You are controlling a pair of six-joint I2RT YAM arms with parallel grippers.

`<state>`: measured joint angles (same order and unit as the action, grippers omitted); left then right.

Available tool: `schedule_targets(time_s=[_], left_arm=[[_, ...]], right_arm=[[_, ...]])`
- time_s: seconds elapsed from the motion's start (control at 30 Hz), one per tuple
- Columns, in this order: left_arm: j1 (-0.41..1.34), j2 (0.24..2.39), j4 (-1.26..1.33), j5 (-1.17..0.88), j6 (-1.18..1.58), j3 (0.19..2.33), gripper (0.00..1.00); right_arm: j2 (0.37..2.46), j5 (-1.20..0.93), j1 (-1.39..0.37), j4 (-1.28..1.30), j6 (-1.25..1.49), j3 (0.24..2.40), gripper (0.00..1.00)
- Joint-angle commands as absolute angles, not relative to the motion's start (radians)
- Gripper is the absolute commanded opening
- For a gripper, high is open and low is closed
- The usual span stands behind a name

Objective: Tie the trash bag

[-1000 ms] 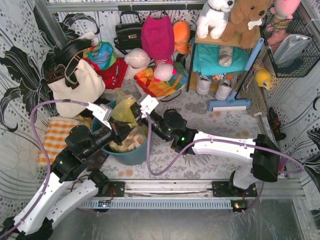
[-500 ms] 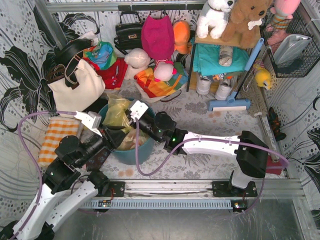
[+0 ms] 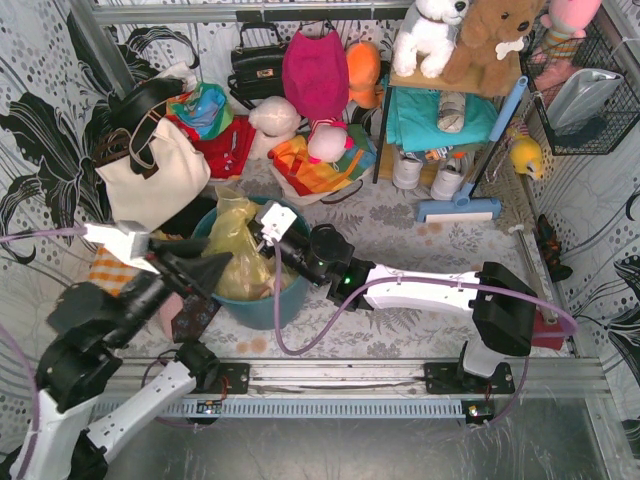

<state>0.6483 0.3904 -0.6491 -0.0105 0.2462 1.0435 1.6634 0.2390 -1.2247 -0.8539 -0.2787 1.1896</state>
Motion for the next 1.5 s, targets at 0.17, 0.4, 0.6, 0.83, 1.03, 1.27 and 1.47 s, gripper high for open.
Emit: schedule_targets(time_s=[0.17, 0.4, 0.6, 0.83, 1.03, 1.27, 1.47], left_arm=[[0.65, 0.629, -0.7, 0.224, 0.145, 1.335, 0.74], [0.65, 0.826, -0.717, 0.317, 0.146, 1.419, 0.78], [0.65, 0.873, -0.781, 0.418, 0.174, 1.412, 0.78], [0.65, 0.831, -0.796, 0.453, 0.209, 1.36, 0.78], [0.65, 0.852, -0.851, 0.38, 0.24, 1.385, 0.72], [0.65, 0.822, -0.908, 0.325, 0.319, 1.364, 0.71], [0.65, 0.762, -0.909, 0.324, 0.373, 1.293, 0.71]], right_arm=[[1.635, 0.173, -1.241, -0.87, -0.317, 1.173, 0.0], [1.62, 0.159, -1.244, -0.878, -0.362, 1.14, 0.0], [1.625, 0.21, -1.255, -0.932, -0.401, 1.133, 0.0], [1.616, 0.202, -1.266, -0.944, -0.423, 1.121, 0.0], [1.602, 0.208, -1.276, -0.966, -0.449, 1.097, 0.0], [1.621, 0.226, -1.275, -1.033, -0.478, 1.09, 0.0], [1.649, 0.254, -1.278, -1.145, -0.48, 1.093, 0.0]])
